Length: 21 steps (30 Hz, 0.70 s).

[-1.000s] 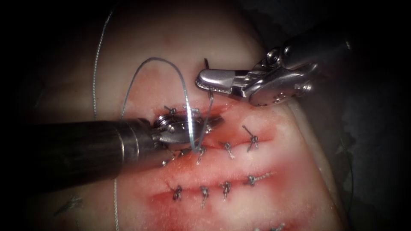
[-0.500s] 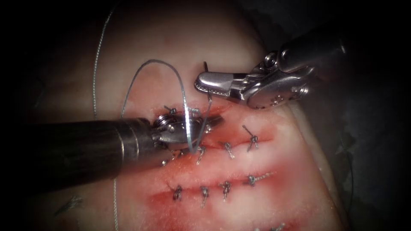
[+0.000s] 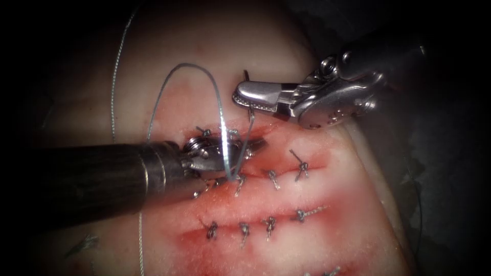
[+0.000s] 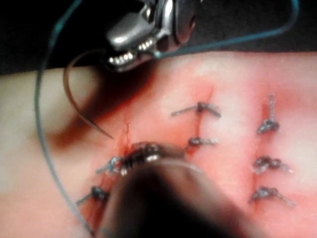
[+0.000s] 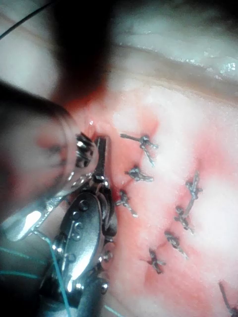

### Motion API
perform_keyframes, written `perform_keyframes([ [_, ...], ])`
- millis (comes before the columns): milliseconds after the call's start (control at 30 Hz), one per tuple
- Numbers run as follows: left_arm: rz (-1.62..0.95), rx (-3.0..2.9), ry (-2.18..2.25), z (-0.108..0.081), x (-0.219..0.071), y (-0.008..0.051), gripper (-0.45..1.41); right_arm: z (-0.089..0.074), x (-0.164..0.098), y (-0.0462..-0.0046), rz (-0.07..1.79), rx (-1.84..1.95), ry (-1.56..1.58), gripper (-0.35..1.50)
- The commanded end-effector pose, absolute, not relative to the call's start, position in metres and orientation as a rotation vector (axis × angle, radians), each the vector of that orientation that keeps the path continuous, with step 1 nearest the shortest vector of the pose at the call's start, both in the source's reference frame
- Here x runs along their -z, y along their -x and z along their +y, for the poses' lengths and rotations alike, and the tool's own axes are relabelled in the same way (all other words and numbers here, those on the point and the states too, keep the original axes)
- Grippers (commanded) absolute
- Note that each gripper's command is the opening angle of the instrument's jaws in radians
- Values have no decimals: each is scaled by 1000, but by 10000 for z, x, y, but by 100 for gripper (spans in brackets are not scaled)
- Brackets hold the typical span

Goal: Wound Closure
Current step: Insert the needle into the skin of the tissue using the right grasper

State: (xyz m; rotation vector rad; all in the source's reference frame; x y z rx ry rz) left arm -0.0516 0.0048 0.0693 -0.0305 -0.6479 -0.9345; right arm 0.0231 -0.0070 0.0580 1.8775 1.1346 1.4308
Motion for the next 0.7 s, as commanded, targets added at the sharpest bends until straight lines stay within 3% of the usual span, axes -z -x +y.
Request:
perform_keyframes([
  [33, -651, 935, 33, 54, -697, 523, -45, -73, -587, -240, 1138, -1425, -1877, -35],
  [700, -651, 935, 33, 54, -697, 523, -45, -68, -598, -236, 1141, -1423, -1873, -35],
])
